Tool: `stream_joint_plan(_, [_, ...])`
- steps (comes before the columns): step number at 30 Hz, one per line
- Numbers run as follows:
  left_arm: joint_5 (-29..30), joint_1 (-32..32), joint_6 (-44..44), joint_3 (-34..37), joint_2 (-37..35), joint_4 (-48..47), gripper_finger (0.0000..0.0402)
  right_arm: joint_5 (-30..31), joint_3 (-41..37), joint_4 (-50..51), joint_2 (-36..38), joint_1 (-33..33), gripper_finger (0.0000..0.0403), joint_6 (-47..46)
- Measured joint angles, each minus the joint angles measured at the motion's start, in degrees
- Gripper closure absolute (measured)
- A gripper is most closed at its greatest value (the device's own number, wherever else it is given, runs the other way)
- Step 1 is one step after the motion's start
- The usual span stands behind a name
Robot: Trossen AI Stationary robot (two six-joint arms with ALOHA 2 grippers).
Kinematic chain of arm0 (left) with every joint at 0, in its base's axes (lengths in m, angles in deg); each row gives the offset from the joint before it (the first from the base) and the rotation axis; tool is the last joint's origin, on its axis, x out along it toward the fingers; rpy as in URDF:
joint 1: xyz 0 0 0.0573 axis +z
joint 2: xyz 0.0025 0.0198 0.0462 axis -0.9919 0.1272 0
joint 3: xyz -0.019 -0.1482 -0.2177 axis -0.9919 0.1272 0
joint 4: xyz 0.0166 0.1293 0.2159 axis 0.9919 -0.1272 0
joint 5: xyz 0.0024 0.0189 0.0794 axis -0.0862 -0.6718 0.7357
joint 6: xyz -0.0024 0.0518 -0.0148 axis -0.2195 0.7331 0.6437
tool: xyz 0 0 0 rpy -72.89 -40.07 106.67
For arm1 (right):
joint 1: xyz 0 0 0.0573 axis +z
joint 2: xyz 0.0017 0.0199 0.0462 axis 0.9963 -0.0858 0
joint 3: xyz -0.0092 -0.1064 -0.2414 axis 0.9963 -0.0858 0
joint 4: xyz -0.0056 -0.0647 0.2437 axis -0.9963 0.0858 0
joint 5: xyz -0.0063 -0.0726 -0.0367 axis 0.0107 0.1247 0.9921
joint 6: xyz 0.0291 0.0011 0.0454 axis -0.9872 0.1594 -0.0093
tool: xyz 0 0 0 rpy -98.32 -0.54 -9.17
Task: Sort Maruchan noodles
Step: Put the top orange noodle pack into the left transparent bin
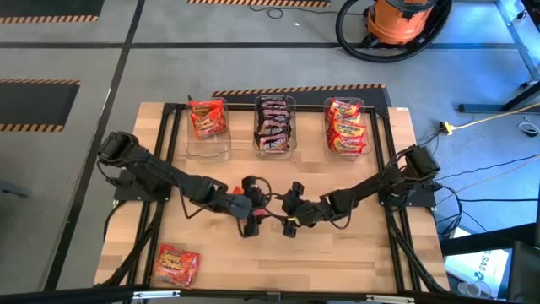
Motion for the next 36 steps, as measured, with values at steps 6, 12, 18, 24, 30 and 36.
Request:
stream_joint_plan(6, [-4.39,4.06,-6.58,0.0,0.02,-12.52,0.0089,0.02,0.0,0.76,-0.25,0.0,0.0126,0.0])
stream_joint_plan(12, [-6.49,5.22,-7.15,0.0,0.07,-14.65,0.0041,0.08,-0.02,1.27,-1.59,-0.06,0.0126,0.0])
stream_joint_plan(18, [-4.03,6.15,-6.88,0.42,1.07,-9.07,0.0037,0.22,-0.02,0.34,-2.56,-0.17,0.0126,0.41])
stream_joint_plan(24, [-19.91,15.44,0.3,0.39,0.98,-18.01,0.0037,0.1,-0.02,0.68,-3.09,-0.15,0.0126,0.46])
stream_joint_plan(30, [-39.04,22.1,8.19,1.73,2.96,-23.71,0.0037,0.05,-0.02,0.51,-3.1,-0.17,0.0126,0.46])
stream_joint_plan(36, [-46.25,22.75,11.43,1.68,6.74,-22.0,0.0037,0.13,-0.02,0.53,-3.1,-0.17,0.0126,0.48])
